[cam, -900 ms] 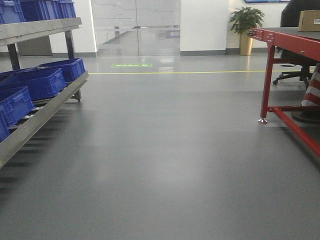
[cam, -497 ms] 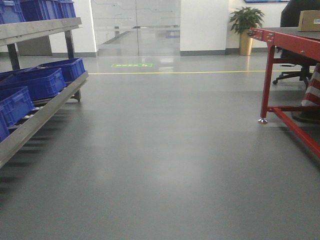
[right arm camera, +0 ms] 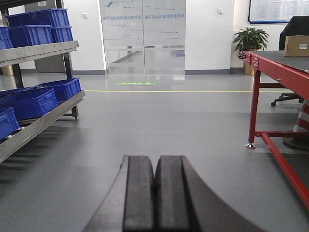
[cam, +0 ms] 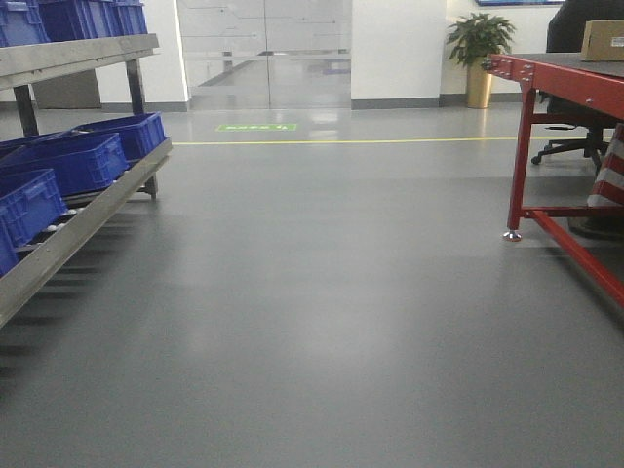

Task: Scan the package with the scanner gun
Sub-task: 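Drive the base forward along the aisle past the blue crates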

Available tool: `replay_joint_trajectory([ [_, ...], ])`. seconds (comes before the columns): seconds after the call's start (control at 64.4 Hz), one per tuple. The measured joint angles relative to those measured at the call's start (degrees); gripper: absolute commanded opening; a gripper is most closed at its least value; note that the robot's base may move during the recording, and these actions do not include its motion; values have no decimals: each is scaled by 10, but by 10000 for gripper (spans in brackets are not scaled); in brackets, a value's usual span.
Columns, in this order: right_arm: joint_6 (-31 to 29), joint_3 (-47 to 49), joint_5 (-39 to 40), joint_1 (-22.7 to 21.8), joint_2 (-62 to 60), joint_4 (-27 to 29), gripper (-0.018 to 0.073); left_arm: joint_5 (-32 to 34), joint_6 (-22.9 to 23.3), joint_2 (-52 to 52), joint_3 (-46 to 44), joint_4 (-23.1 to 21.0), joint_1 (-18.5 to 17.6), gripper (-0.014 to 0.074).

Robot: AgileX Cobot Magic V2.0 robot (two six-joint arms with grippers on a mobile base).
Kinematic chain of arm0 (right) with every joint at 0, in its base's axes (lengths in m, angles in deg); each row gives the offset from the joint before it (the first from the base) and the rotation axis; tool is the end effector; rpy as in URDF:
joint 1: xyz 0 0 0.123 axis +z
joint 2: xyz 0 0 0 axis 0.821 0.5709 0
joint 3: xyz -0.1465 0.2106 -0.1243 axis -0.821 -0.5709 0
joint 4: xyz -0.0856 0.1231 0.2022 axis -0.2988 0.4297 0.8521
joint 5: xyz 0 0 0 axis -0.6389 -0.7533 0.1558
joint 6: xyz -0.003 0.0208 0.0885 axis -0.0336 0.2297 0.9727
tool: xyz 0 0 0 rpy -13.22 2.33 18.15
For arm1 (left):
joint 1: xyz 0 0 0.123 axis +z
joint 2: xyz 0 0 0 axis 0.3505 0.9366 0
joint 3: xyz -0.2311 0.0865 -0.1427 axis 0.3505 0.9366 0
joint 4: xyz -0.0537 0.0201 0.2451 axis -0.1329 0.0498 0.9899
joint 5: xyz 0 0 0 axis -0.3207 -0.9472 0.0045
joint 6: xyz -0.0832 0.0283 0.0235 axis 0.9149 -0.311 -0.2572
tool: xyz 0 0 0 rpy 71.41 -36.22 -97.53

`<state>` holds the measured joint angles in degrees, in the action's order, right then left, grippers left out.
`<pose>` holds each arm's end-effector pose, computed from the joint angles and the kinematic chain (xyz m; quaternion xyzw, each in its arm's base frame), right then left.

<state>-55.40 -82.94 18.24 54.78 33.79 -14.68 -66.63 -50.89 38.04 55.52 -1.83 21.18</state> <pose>0.0566 -0.0003 0.2095 0.0330 0.6893 0.0307 0.7230 0.0566 0.0007 0.2124 -0.0138 0.6760 -0.0066 0.7367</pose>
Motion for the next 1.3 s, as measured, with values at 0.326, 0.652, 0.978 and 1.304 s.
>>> replay_joint_trajectory([
  [0.326,0,0,0,0,0,0,-169,0,0,0,0,0,0,-111],
  [0.652,0,0,0,0,0,0,-169,0,0,0,0,0,0,-111],
  [0.978,0,0,0,0,0,0,-169,0,0,0,0,0,0,-111],
  [1.304,0,0,0,0,0,0,-169,0,0,0,0,0,0,-111],
])
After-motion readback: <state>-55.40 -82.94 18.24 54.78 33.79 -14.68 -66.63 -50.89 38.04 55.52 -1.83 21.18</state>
